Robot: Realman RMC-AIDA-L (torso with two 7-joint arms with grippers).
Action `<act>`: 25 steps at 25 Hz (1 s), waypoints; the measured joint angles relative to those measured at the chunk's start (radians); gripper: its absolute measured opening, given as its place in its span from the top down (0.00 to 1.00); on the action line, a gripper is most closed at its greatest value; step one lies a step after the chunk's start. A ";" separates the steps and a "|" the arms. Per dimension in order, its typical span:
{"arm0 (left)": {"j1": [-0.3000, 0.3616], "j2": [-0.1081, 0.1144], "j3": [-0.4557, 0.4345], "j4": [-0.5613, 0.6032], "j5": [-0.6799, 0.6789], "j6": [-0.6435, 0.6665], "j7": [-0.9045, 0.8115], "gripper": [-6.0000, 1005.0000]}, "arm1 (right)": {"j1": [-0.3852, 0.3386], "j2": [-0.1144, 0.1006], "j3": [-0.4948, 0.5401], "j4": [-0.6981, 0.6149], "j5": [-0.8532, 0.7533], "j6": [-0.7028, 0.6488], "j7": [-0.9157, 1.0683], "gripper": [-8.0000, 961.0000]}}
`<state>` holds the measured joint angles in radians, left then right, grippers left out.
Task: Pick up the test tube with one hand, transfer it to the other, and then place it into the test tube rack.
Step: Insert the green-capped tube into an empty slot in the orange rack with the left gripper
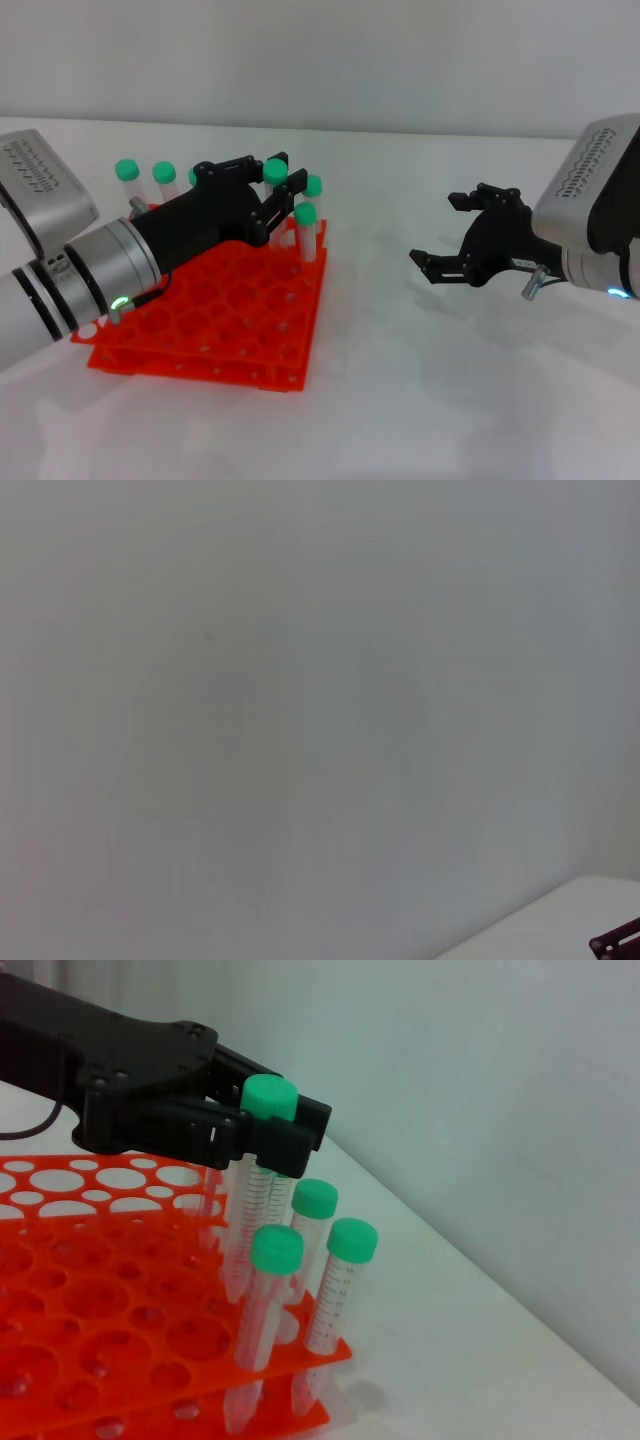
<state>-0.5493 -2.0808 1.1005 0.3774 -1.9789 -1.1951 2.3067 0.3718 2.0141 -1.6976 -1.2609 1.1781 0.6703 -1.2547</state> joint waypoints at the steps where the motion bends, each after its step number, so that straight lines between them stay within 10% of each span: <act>1: 0.000 0.001 0.001 0.000 0.000 0.000 -0.005 0.72 | -0.001 0.000 -0.001 0.000 0.000 0.000 0.000 0.09; 25: 0.024 -0.001 0.010 0.004 -0.007 0.001 -0.022 0.72 | 0.003 0.001 0.001 0.010 0.000 -0.008 0.006 0.09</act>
<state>-0.5257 -2.0814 1.1102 0.3819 -1.9861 -1.1940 2.2852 0.3747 2.0155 -1.6971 -1.2509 1.1780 0.6627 -1.2486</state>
